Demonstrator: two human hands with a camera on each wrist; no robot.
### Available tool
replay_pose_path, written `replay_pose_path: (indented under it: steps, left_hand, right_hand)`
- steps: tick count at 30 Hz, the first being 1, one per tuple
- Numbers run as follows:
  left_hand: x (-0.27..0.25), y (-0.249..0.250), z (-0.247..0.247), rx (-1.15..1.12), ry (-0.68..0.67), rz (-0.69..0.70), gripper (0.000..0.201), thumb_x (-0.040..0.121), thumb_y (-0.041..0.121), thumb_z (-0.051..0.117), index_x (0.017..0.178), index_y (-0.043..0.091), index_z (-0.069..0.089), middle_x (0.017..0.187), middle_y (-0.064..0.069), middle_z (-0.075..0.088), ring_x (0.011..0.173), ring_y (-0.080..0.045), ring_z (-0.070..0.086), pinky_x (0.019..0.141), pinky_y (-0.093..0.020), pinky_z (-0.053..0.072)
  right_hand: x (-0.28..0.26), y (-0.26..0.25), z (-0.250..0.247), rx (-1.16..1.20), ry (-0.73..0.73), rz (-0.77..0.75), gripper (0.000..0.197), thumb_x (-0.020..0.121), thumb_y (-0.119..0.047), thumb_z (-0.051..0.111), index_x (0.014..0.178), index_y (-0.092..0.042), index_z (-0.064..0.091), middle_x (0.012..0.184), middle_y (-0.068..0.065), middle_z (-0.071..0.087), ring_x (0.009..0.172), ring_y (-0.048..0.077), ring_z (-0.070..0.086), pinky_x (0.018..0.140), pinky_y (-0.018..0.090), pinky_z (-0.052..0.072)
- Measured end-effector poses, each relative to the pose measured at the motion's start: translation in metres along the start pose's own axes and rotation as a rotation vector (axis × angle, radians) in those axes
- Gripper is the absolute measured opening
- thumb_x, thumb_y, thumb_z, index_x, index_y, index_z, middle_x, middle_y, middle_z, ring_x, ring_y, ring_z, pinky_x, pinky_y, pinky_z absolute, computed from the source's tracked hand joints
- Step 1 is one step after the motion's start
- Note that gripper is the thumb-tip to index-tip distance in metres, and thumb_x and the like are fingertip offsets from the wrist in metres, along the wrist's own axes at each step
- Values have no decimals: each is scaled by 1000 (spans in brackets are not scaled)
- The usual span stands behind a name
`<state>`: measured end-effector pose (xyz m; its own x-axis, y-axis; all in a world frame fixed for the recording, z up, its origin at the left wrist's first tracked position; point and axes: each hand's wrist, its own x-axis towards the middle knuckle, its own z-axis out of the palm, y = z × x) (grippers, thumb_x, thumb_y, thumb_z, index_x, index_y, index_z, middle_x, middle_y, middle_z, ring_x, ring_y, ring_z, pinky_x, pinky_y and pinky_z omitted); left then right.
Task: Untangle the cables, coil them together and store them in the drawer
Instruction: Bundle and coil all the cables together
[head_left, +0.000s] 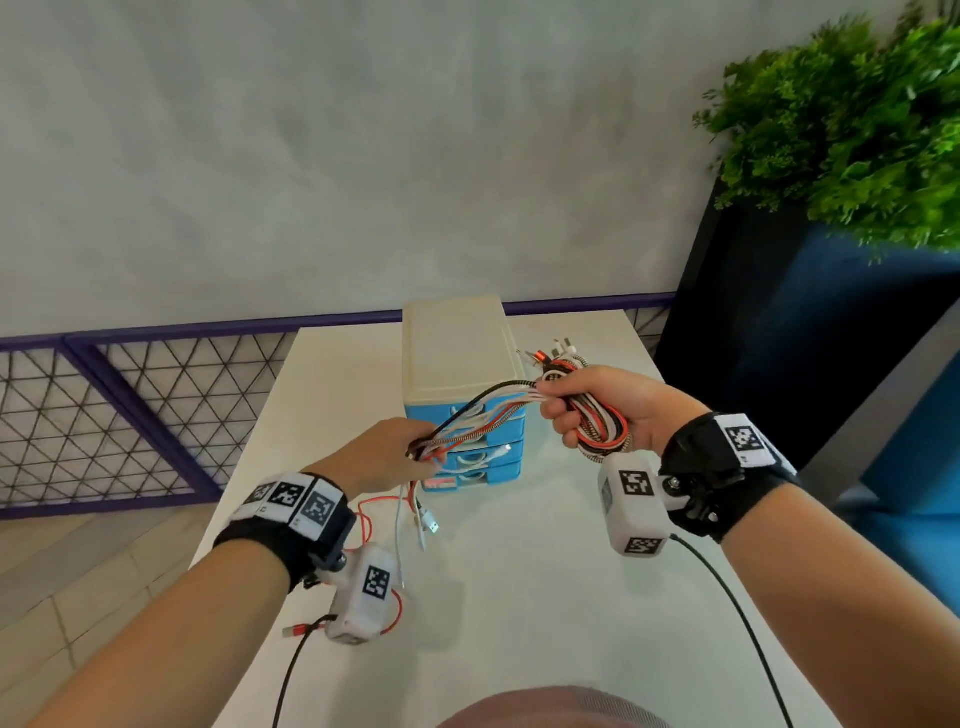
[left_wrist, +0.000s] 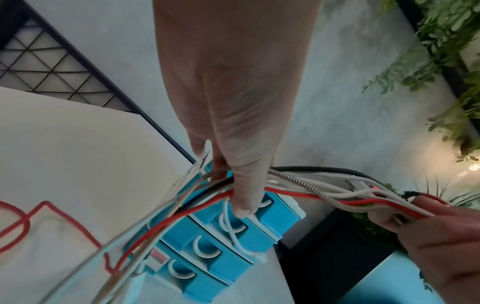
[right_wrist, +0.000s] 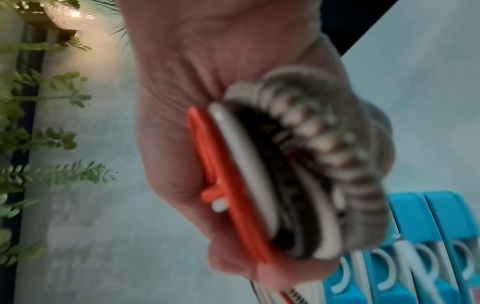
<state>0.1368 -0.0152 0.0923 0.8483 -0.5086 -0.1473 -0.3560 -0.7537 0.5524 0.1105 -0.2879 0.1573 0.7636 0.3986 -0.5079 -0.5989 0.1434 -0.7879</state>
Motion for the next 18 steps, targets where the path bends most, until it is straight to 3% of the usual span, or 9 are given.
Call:
replay_pose_path:
  steps: [3,5,8,10,12,14,16,18]
  left_hand:
    - [1,-9,3,22,27,-10,11,92,33,57,82,29,60,80,0,63,75,-17,57,67,-26,42]
    - [0,-17,6,-152,81,-44,15,91,30,59,87,17,67,79,-4,65,73,-20,59,70,-33,46]
    - [-7,-14,6,-526,206,-81,14,87,22,66,86,8,70,70,-4,67,66,-17,53,63,-27,41]
    - [-12,-7,6,-711,203,-81,12,88,18,63,87,6,66,59,0,63,56,-12,53,62,-22,44]
    - [-13,-5,8,-634,147,-92,12,92,20,59,93,9,63,48,6,57,45,-8,51,53,-19,47]
    - [-12,-9,12,-409,95,-88,10,93,27,58,96,19,63,52,8,59,45,-7,52,48,-20,45]
    - [-11,-15,14,-338,36,-90,3,90,28,61,92,27,62,65,7,62,53,-5,56,57,-24,49]
    - [-12,-19,15,-346,-58,-92,14,84,27,70,92,25,59,79,4,64,64,1,58,68,-23,48]
  right_hand:
    - [3,2,4,-14,13,0,6,97,-13,49,100,-7,49,61,1,55,43,7,51,43,20,49]
    - [4,3,1,-31,39,0,12,97,-13,50,106,-5,50,62,1,56,44,7,51,44,20,49]
    - [8,3,-5,-67,96,-16,14,97,-14,52,107,-4,53,63,1,56,46,7,52,46,21,50]
    - [10,4,-6,-76,118,-28,13,97,-15,53,105,-6,53,63,1,56,46,8,52,47,22,50]
    - [12,3,-5,-99,143,-47,11,96,-15,54,103,-6,53,63,1,56,46,8,53,47,23,51]
    - [12,2,-1,-146,150,-62,8,96,-14,54,100,-7,53,62,1,56,45,8,52,47,23,50]
    - [11,3,4,-213,126,-66,5,96,-13,53,97,-8,52,62,1,55,44,9,50,46,23,47]
    - [10,5,12,-307,84,-61,4,96,-12,54,93,-9,52,61,1,54,45,9,49,47,23,44]
